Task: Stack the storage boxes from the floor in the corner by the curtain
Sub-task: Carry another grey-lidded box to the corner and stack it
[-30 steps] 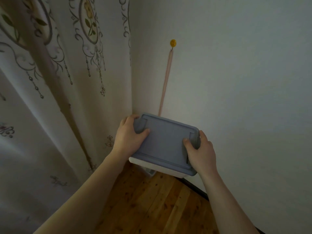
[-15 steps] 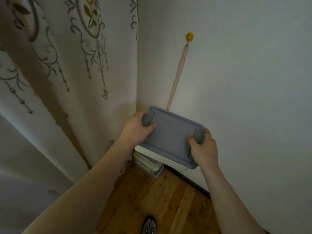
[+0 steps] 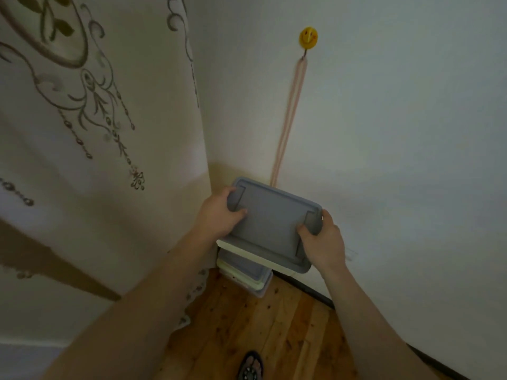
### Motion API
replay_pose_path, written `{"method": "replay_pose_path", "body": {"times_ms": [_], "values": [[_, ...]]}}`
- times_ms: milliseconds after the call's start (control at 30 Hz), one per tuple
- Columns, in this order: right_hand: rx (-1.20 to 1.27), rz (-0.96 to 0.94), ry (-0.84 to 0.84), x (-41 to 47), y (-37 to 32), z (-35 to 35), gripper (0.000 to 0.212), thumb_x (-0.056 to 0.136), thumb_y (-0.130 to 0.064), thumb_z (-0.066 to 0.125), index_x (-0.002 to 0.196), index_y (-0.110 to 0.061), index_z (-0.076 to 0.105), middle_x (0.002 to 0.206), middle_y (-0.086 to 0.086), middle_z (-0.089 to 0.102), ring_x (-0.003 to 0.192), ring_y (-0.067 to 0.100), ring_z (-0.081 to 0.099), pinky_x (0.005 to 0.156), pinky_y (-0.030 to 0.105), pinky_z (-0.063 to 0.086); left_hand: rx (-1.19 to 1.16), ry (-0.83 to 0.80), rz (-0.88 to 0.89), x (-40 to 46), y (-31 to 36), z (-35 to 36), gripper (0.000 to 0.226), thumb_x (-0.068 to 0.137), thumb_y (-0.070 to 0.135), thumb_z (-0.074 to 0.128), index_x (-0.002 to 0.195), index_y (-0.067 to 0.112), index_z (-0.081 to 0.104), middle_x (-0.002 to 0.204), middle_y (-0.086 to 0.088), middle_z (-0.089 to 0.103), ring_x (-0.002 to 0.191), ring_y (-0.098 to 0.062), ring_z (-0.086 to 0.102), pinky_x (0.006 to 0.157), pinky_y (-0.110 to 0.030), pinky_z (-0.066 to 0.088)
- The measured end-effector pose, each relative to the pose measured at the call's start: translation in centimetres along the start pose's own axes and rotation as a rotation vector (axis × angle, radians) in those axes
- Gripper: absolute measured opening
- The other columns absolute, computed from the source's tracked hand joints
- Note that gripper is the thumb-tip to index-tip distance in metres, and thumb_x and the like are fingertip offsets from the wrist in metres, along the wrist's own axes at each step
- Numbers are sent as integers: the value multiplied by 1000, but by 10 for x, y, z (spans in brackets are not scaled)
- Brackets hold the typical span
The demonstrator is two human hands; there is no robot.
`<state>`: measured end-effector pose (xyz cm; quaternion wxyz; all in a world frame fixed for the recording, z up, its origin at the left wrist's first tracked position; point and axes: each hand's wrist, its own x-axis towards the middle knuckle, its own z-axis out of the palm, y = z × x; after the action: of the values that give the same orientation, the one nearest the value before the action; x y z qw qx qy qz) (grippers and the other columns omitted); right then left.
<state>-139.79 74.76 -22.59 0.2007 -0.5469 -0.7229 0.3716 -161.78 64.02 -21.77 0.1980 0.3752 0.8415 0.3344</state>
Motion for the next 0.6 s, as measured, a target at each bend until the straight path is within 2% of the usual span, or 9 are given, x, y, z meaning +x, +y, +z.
{"method": "replay_pose_path", "body": {"times_ms": [300,500,600], "values": [[-47,75,-42,37,16,45,61,92,-36,63,145,-27,36,120,10,56,90,23,56,79,36,51,-42,-104,-34,52,-40,18,69,85,42,71,145,25,41,147,-1,45,129,-24,46,101,-35,40],[-88,129,-25,57,32,82,65,92,-40,63,148,-25,33,123,10,58,102,29,61,83,40,52,-36,-165,15,87,-74,34,67,87,40,69,146,23,41,148,-1,45,128,-24,47,98,-32,40],[-91,122,-7,76,50,115,68,90,-40,63,149,-23,33,124,11,58,106,31,60,86,42,52,-33,-143,32,112,-105,56,67,87,38,70,145,21,42,147,-2,47,129,-24,47,93,-25,34]]}}
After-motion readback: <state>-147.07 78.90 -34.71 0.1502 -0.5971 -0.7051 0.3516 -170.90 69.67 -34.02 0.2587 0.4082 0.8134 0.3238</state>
